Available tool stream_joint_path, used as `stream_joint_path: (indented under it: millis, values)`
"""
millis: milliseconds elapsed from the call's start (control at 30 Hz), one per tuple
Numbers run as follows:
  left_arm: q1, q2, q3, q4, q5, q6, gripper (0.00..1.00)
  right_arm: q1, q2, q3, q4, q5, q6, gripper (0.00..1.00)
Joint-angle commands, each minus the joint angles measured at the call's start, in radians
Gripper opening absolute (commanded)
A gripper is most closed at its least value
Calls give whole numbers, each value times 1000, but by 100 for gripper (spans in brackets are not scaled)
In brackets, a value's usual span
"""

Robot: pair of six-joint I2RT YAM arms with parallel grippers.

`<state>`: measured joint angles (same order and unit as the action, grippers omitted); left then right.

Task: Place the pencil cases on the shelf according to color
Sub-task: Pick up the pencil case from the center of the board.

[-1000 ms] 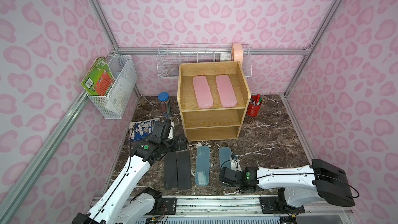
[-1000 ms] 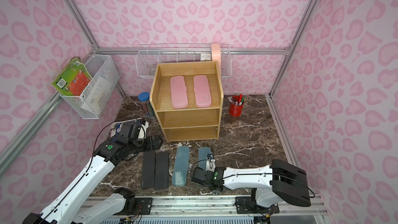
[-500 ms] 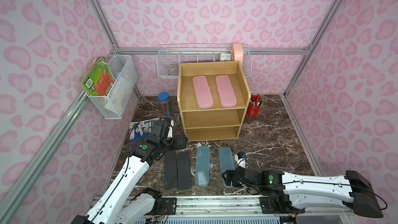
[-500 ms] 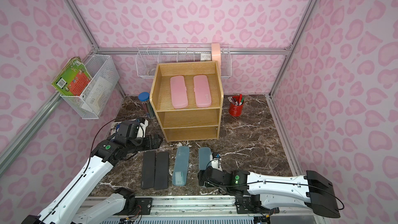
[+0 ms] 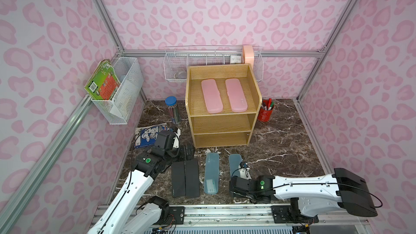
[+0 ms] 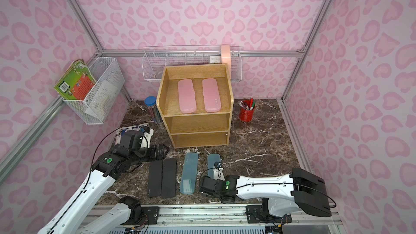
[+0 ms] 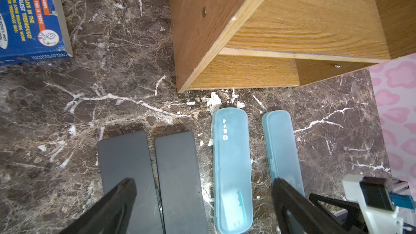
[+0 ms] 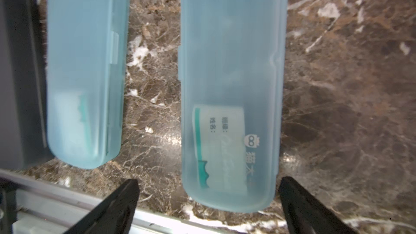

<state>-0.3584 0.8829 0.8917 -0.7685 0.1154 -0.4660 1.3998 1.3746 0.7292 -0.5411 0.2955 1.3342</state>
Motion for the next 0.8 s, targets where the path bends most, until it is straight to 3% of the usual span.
stream_joint_path:
  millis: [0,267,467,767]
  values:
    - [1,-3,-2,-4,6,0,99,-5,60,27,-58,-3,-4,100]
    - [0,9,22,-12,-7,17,99,-6,66,-41,37,-22,8,99]
    - [0,18,34,-3,-38,24,99,25,102,-67,109,-6,14,93]
    - [1,0,51,-22,-70,16,99,128,145,8,-17,108,116,70]
